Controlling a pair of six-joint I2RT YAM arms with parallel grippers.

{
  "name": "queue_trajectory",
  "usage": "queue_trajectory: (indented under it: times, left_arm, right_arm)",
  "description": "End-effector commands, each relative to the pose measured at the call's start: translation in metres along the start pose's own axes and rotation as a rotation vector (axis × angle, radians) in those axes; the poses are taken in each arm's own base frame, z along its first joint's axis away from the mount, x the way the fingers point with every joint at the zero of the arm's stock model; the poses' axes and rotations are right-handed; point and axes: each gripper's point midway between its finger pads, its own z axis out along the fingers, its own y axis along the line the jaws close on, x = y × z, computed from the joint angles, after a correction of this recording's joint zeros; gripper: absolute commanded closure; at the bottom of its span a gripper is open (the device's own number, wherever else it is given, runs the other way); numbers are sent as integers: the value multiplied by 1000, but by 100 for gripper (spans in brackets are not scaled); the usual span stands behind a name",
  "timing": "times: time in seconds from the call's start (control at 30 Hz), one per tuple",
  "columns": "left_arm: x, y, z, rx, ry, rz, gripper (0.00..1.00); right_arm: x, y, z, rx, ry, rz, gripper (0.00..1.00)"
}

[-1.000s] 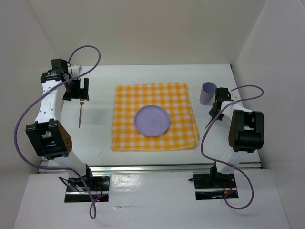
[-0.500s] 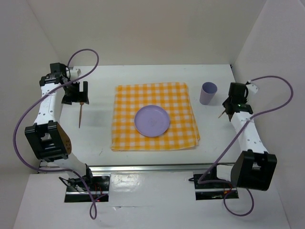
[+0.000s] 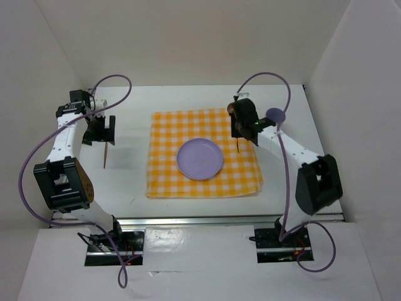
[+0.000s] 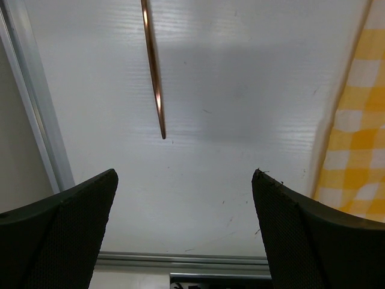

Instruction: Set the dinner table for one person

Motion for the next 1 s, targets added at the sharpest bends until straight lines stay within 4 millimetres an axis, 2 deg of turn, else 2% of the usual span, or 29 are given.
queue_trajectory:
  times: [0.0, 0.1, 0.23, 0.33, 0.43, 0.47, 0.6, 0.73, 0.8, 0.83, 0.87, 0.97]
  left_arm:
    - [3, 9, -5, -45, -13, 38, 2]
    - [11, 10, 0, -50, 11, 37, 2]
    - [15, 10, 1, -48, 20, 37, 2]
    - [16, 10, 4, -47, 29, 36, 2]
    - [16, 8, 7, -34, 36, 36, 2]
    - [16, 6, 7, -25, 35, 36, 2]
    - [16, 6, 7, -25, 34, 26, 2]
    - [20, 7, 9, -33, 45, 26, 2]
    - [19, 5, 9, -24, 43, 26, 2]
    - [19, 6, 9, -24, 44, 35, 2]
    - [23, 5, 11, -22, 53, 35, 2]
    - [24, 10, 12, -44, 57, 46, 2]
  right_arm:
    - [58, -3, 19, 12, 222, -17, 100]
    - [89, 4, 28, 8, 295, 36, 100]
    - [105, 12, 28, -10, 322, 78, 100]
    - [131, 11, 29, 19, 381, 65, 100]
    - [144, 15, 36, -13, 383, 73, 100]
    - [142, 16, 37, -16, 375, 75, 100]
    - [156, 5, 44, 44, 398, 54, 100]
    - [159, 3, 49, 57, 408, 48, 100]
    - [156, 9, 48, 32, 408, 55, 100]
    - [163, 9, 48, 30, 433, 52, 100]
    - [160, 11, 48, 18, 434, 45, 93]
    - [160, 10, 46, 22, 445, 42, 61]
